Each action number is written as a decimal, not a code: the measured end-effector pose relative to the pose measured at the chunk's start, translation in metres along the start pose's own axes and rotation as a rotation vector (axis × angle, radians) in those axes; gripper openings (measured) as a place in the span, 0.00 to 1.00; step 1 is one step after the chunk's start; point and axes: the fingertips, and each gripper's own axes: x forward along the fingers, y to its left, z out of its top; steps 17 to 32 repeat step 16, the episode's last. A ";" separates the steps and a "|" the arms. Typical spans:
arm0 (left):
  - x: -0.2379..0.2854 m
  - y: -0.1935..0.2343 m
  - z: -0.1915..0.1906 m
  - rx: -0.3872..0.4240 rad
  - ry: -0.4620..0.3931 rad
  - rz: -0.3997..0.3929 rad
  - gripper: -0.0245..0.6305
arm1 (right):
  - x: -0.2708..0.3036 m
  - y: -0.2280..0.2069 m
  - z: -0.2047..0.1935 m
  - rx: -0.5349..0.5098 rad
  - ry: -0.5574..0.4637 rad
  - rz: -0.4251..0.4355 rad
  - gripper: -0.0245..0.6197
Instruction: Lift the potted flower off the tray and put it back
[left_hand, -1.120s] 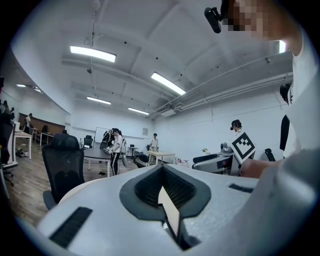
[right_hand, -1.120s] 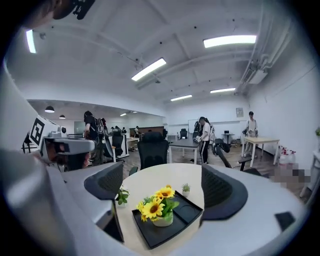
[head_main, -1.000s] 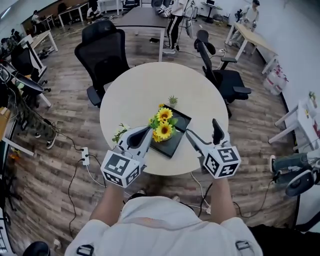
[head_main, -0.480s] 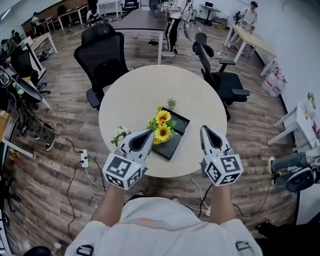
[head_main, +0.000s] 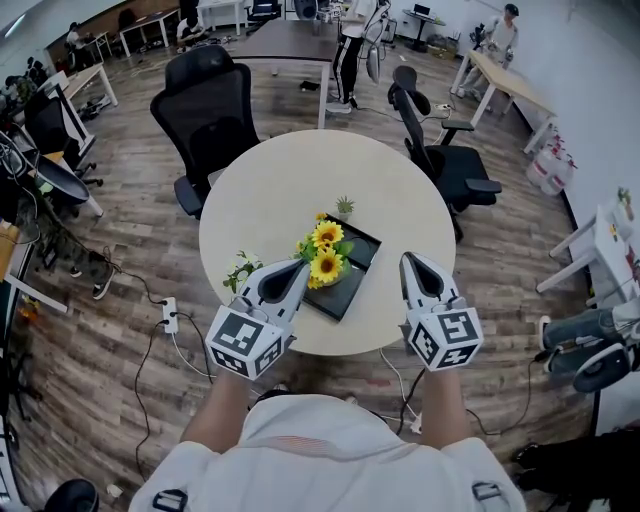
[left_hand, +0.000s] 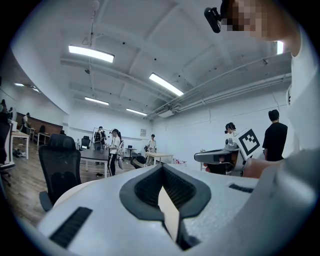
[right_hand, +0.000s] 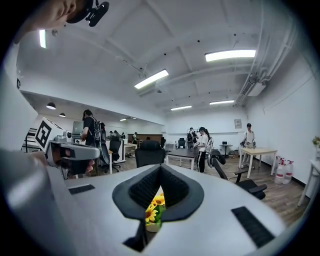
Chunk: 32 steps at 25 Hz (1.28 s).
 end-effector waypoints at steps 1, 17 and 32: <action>0.000 0.000 0.000 0.000 0.001 0.000 0.04 | 0.001 0.000 0.000 -0.001 0.002 0.001 0.04; 0.001 -0.003 0.002 0.005 0.008 -0.002 0.04 | 0.006 0.002 -0.002 -0.045 0.026 -0.004 0.04; 0.001 -0.003 0.002 0.005 0.008 -0.002 0.04 | 0.006 0.002 -0.002 -0.045 0.026 -0.004 0.04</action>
